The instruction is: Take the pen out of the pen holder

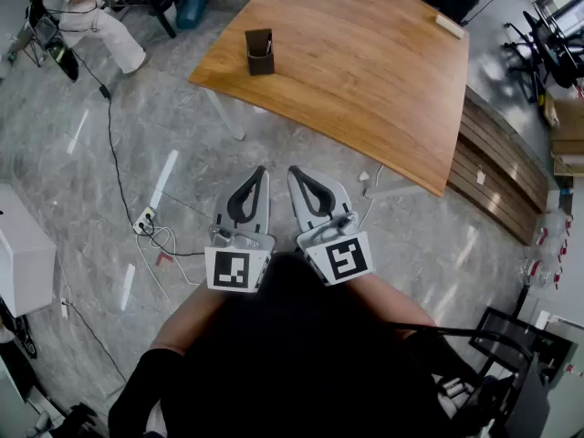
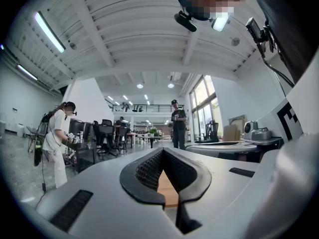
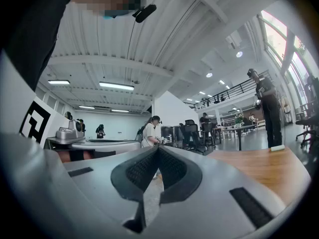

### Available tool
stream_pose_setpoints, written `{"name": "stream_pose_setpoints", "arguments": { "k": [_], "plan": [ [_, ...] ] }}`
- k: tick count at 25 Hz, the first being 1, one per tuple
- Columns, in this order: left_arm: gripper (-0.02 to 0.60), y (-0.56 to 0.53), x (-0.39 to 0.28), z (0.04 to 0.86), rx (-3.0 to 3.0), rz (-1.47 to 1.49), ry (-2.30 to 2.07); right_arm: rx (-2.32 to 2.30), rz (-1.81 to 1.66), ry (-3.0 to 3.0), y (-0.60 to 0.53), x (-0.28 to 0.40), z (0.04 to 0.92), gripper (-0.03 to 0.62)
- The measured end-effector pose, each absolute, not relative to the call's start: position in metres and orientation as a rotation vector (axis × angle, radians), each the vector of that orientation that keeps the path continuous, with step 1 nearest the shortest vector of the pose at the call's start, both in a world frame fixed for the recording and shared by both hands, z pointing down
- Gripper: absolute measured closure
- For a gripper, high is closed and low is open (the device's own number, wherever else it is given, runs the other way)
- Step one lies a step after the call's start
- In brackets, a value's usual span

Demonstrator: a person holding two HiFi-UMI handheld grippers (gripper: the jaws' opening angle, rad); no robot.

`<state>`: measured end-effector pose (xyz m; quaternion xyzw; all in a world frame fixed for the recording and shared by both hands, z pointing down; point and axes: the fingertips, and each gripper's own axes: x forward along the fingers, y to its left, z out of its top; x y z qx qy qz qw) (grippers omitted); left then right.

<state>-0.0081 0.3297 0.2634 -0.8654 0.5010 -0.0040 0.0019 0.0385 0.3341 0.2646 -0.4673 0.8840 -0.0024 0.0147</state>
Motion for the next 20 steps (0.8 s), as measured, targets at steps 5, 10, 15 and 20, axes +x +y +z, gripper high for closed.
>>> {"name": "stream_pose_setpoints", "arguments": {
  "k": [5,10,15,20],
  "plan": [
    [0.575,0.315,-0.008,0.262,-2.718,0.013,1.564,-1.46,0.014,2.749,0.32,0.037,0.263,0.582],
    [0.575,0.31,-0.009,0.261,-2.717,0.013,1.554,-1.46,0.014,2.749,0.315,0.035,0.262,0.582],
    [0.577,0.301,-0.009,0.265,-2.718,0.015,1.57,-1.446,0.016,2.74,0.307,0.036,0.263,0.582],
    [0.577,0.287,-0.009,0.27,-2.704,0.009,1.627,-1.445,-0.02,2.727,0.289,0.051,0.267,0.581]
  ]
}}
